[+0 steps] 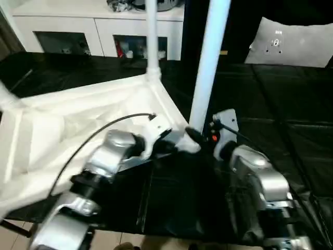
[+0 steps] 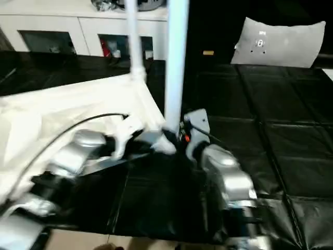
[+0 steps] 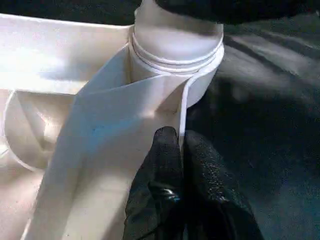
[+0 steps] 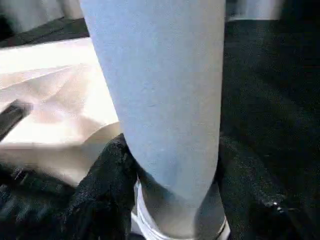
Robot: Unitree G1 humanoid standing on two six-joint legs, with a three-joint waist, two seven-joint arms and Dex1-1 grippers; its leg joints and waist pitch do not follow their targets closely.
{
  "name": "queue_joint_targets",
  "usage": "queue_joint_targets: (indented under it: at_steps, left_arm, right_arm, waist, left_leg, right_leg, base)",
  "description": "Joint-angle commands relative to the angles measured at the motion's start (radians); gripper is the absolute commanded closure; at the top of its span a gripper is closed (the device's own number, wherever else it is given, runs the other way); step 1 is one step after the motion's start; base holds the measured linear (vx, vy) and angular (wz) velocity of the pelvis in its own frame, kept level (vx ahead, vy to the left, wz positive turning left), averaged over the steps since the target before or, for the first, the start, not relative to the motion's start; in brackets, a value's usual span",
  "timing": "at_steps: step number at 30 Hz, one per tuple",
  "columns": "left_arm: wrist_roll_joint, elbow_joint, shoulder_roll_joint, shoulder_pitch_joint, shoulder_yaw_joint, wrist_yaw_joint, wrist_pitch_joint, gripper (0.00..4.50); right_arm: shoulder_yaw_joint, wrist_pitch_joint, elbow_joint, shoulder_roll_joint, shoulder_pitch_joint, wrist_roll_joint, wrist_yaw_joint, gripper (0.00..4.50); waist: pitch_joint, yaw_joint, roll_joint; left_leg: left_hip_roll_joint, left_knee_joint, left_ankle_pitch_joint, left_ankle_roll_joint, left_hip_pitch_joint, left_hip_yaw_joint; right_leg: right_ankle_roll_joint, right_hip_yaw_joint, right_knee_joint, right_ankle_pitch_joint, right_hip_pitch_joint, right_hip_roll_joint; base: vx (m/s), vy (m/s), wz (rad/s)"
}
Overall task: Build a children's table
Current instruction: Rotate leg to tighten
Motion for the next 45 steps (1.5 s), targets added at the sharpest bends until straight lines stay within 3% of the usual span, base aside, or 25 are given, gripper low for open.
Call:
queue_joint_targets:
  at_steps: [1,3,5,7,9,13,14,15,17,18,20,22,28,30,38,39,42,45]
  left_arm:
    - [-0.007,-0.025,-0.096,-0.046,0.026,0.148,-0.006,4.5]
    - [0.0,-0.034,-0.11,-0.041,0.017,0.161,-0.011,4.5]
    - [0.006,-0.054,-0.112,-0.032,0.003,0.16,-0.009,4.5]
    - [0.011,-0.061,-0.103,-0.029,-0.001,0.154,-0.01,4.5]
    - [0.013,-0.075,-0.059,-0.021,-0.009,0.101,-0.028,4.5]
    - [0.008,-0.079,-0.011,-0.011,-0.014,0.031,-0.064,4.5]
    - [0.007,-0.079,-0.01,-0.011,-0.014,0.029,-0.065,4.5]
    - [0.005,-0.076,0.017,-0.008,-0.021,-0.012,-0.096,4.5]
    - [0.003,-0.073,0.032,-0.007,-0.024,-0.035,-0.109,4.5]
    - [-0.003,-0.062,0.077,-0.004,-0.038,-0.11,-0.153,4.5]
    - [-0.008,-0.059,0.094,-0.004,-0.044,-0.136,-0.161,4.5]
    - [-0.022,-0.049,0.155,-0.002,-0.071,-0.261,-0.243,4.5]
    - [-0.044,-0.02,0.241,-0.014,-0.119,-0.489,-0.34,4.5]
    - [-0.057,-0.016,0.254,-0.019,-0.128,-0.546,-0.357,4.5]
    - [-0.078,0.033,0.276,-0.05,-0.175,-0.723,-0.432,4.5]
    - [-0.076,0.04,0.277,-0.056,-0.184,-0.764,-0.451,4.5]
    - [-0.07,0.038,0.281,-0.063,-0.205,-0.803,-0.475,4.5]
    - [-0.069,0.044,0.279,-0.071,-0.222,-0.825,-0.489,4.5]
  right_arm:
    - [0.092,0.04,0.071,0.103,0.012,0.004,-0.064,2.53]
    - [0.089,0.019,0.08,0.118,0.006,-0.011,-0.095,2.53]
    - [0.057,-0.017,0.09,0.139,0.001,-0.021,-0.141,1.98]
    - [0.034,-0.027,0.089,0.146,0.001,-0.008,-0.15,1.81]
    - [0.01,-0.049,0.053,0.12,0.008,0.021,-0.099,1.61]
    - [0.018,-0.074,0.006,0.041,0.03,0.044,0.02,1.32]
    - [0.018,-0.075,0.005,0.039,0.03,0.045,0.024,1.32]
    - [0.012,-0.075,-0.016,-0.007,0.039,0.068,0.086,1.07]
    - [0.011,-0.075,-0.027,-0.038,0.044,0.082,0.134,1.02]
    - [0.021,-0.089,-0.041,-0.136,0.055,0.093,0.264,0.89]
    - [0.027,-0.098,-0.044,-0.172,0.058,0.097,0.311,0.79]
    - [0.027,-0.106,-0.038,-0.284,0.055,0.124,0.464,0.55]
    - [0.079,-0.115,-0.027,-0.444,0.036,0.176,0.749,0.55]
    - [0.094,-0.119,-0.031,-0.467,0.031,0.193,0.812,0.55]
    - [0.186,-0.14,-0.016,-0.507,0.012,0.21,1.007,0.55]
    - [0.203,-0.138,-0.007,-0.51,0.006,0.213,1.037,0.89]
    - [0.223,-0.137,-0.001,-0.506,-0.002,0.216,1.063,0.92]
    - [0.24,-0.123,0.005,-0.507,-0.01,0.221,1.093,1.28]
  waist:
    - [-0.065,0.002,-0.001]
    - [-0.064,0.001,-0.002]
    - [-0.065,0.001,0.002]
    - [-0.066,0.001,0.001]
    - [-0.068,0.002,0.005]
    - [-0.07,0.003,0.004]
    - [-0.075,0.002,0.004]
    - [-0.075,0.002,0.002]
    - [-0.075,0.003,0.003]
    - [-0.073,0.004,0.001]
    - [-0.071,0.007,0.003]
    - [-0.07,0.013,0.002]
    - [-0.068,0.03,0.003]
    - [-0.07,0.043,0.005]
    - [-0.07,0.064,0.001]
    - [-0.07,0.065,0.001]
    - [-0.071,0.069,0.001]
    - [-0.07,0.069,0.002]
  left_leg:
    - [0.022,-0.074,-0.187,-0.002,0.006,-0.009]
    - [0.021,-0.075,-0.204,0.0,0.006,-0.01]
    - [0.022,-0.076,-0.198,0.005,0.004,-0.01]
    - [0.022,-0.077,-0.201,0.007,0.004,-0.011]
    - [0.022,-0.077,-0.19,0.014,0.001,-0.012]
    - [0.021,-0.072,-0.159,0.031,-0.003,-0.011]
    - [0.022,-0.067,-0.117,0.042,-0.006,-0.009]
    - [0.021,-0.066,-0.098,0.052,-0.008,-0.01]
    - [0.021,-0.064,-0.1,0.066,-0.008,-0.009]
    - [0.02,-0.063,-0.113,0.069,-0.007,-0.007]
    - [0.024,-0.063,-0.134,0.072,-0.002,-0.005]
    - [0.026,-0.064,-0.148,0.071,-0.002,-0.006]
    - [0.032,-0.065,-0.16,0.067,0.004,-0.005]
    - [0.034,-0.063,-0.159,0.069,0.006,-0.004]
    - [0.037,-0.064,-0.164,0.066,0.006,-0.003]
    - [0.037,-0.063,-0.162,0.065,0.006,-0.003]
    - [0.038,-0.064,-0.16,0.06,0.006,-0.004]
    - [0.038,-0.065,-0.16,0.056,0.005,-0.005]
  right_leg:
    - [-0.162,0.038,-0.091,-0.333,0.048,-0.066]
    - [-0.152,0.038,-0.094,-0.347,0.048,-0.066]
    - [-0.148,0.041,-0.093,-0.315,0.046,-0.066]
    - [-0.15,0.04,-0.091,-0.301,0.049,-0.065]
    - [-0.158,0.041,-0.086,-0.248,0.053,-0.066]
    - [-0.171,0.041,-0.081,-0.182,0.059,-0.065]
    - [-0.195,0.042,-0.071,-0.102,0.063,-0.064]
    - [-0.207,0.04,-0.067,-0.063,0.064,-0.063]
    - [-0.224,0.039,-0.066,-0.05,0.065,-0.064]
    - [-0.225,0.04,-0.069,-0.069,0.066,-0.063]
    - [-0.227,0.04,-0.073,-0.108,0.061,-0.065]
    - [-0.223,0.04,-0.076,-0.151,0.061,-0.065]
    - [-0.228,0.04,-0.074,-0.178,0.056,-0.068]
    - [-0.237,0.039,-0.07,-0.176,0.054,-0.068]
    - [-0.239,0.039,-0.071,-0.198,0.053,-0.072]
    - [-0.239,0.039,-0.071,-0.2,0.053,-0.073]
    - [-0.238,0.039,-0.069,-0.201,0.052,-0.073]
    - [-0.239,0.038,-0.068,-0.201,0.053,-0.073]
  base:
    - [0.0,0.0,0.0]
    - [0.0,0.0,0.0]
    - [0.0,0.0,0.0]
    - [0.0,0.0,0.0]
    - [0.0,0.0,0.0]
    - [0.0,0.0,0.0]
    - [0.0,0.0,0.0]
    - [0.0,0.0,0.0]
    - [0.0,0.0,0.0]
    - [0.0,0.0,0.0]
    - [0.0,0.0,0.0]
    - [0.0,0.0,0.0]
    - [0.0,0.0,0.0]
    - [0.0,0.0,0.0]
    - [0.0,0.0,0.0]
    - [0.0,0.0,0.0]
    - [0.0,0.0,0.0]
    - [0.0,0.0,0.0]
